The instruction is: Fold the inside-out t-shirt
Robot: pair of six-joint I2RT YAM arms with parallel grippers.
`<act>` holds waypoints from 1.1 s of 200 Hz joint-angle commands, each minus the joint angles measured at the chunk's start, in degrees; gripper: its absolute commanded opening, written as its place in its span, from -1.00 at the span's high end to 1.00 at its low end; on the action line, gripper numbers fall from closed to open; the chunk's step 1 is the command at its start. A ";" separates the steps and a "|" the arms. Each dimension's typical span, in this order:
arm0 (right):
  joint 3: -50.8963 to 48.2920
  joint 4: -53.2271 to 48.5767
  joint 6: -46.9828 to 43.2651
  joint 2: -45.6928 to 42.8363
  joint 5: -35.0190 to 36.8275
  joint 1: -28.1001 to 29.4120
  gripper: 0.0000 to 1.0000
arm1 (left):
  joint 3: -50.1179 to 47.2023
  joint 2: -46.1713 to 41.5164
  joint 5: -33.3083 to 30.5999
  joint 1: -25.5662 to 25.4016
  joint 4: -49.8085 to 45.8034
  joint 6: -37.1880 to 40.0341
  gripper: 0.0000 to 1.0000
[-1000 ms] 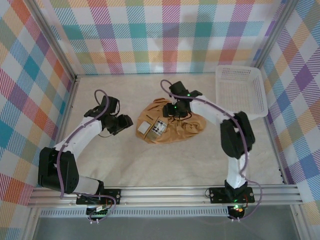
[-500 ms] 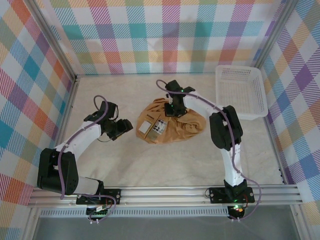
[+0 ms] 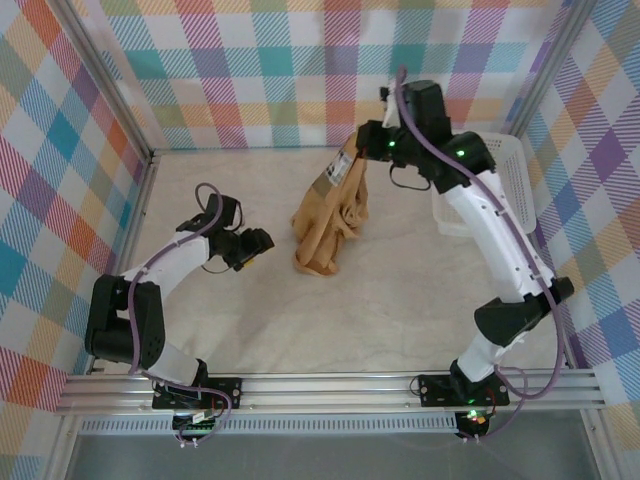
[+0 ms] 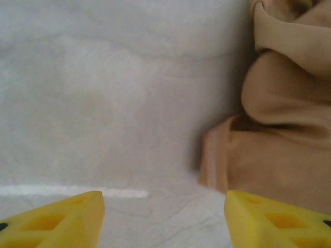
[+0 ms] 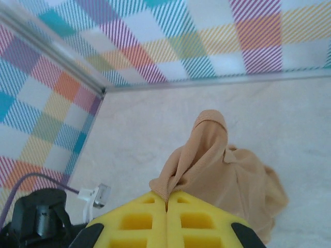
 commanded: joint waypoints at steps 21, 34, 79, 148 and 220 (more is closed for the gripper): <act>-3.61 -2.29 0.93 5.92 1.00 -3.74 1.00 | 2.42 3.18 2.49 -5.72 7.17 -3.90 -0.34; -4.60 -1.79 0.88 7.25 0.58 -4.60 1.00 | 2.59 5.19 2.32 -9.54 9.69 -5.38 -0.41; -5.24 -1.84 0.90 9.68 -1.69 -7.55 1.00 | 5.37 13.87 -2.10 -17.73 10.80 -5.59 -0.43; -5.18 -1.00 1.43 8.65 -4.58 -10.06 1.00 | 7.60 17.65 -11.08 -19.52 2.32 -6.96 0.31; -4.92 -3.73 1.06 2.31 -3.93 -13.61 1.00 | 19.79 4.26 -20.58 -10.61 -12.46 -0.08 1.00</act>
